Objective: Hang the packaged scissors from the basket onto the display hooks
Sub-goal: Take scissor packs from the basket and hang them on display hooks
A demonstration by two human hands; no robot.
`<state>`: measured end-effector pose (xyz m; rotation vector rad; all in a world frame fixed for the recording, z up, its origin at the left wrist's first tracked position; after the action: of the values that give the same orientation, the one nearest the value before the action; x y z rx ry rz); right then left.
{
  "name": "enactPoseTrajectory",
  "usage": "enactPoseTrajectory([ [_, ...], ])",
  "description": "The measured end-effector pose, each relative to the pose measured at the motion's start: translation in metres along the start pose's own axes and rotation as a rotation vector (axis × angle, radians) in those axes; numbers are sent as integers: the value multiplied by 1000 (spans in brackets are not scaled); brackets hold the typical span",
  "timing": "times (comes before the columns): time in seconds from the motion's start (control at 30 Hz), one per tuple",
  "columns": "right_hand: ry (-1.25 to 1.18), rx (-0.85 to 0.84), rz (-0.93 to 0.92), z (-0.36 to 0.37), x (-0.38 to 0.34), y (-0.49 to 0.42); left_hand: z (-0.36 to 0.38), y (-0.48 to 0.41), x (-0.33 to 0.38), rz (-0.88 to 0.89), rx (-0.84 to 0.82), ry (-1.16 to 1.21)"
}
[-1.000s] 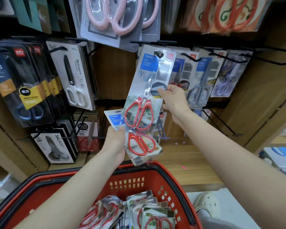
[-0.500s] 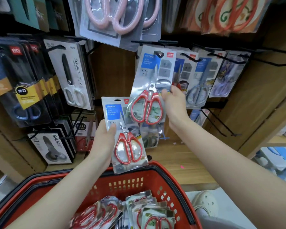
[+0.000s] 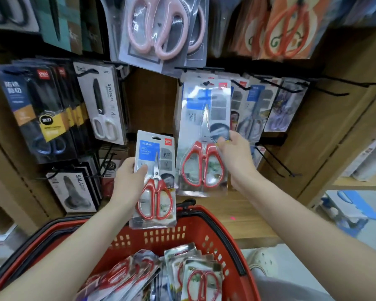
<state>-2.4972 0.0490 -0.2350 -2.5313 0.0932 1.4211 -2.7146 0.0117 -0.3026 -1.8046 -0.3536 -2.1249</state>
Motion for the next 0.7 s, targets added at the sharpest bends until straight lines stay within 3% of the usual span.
enactPoseTrajectory([
  [0.1,24,32,-117,-8,7,14,-6,10,3,71,-35,-28],
  [0.23,165,-114,-249,-10,21,37,-21,20,3,154,-61,-193],
  [0.43,649,-422,-335,15,75,87,-58,40,-11,79,-27,-230],
  [0.6,757,-609,-329,50,100,113,-85,77,-48,-4,-230,-353],
  [0.7,695,-717,-334,67,109,124,-103,98,-72,-60,-222,-363],
])
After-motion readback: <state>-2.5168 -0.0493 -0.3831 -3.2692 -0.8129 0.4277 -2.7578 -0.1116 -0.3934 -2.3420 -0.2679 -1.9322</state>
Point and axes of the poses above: each hand's wrist, its own y-axis away from the middle knuckle, its own z-axis out of the palm, x = y × z, the point moved 4 cm from there along -y, towards the middle knuckle, and after that the axes turned 15 degrees about y, right-handed, at the moved point
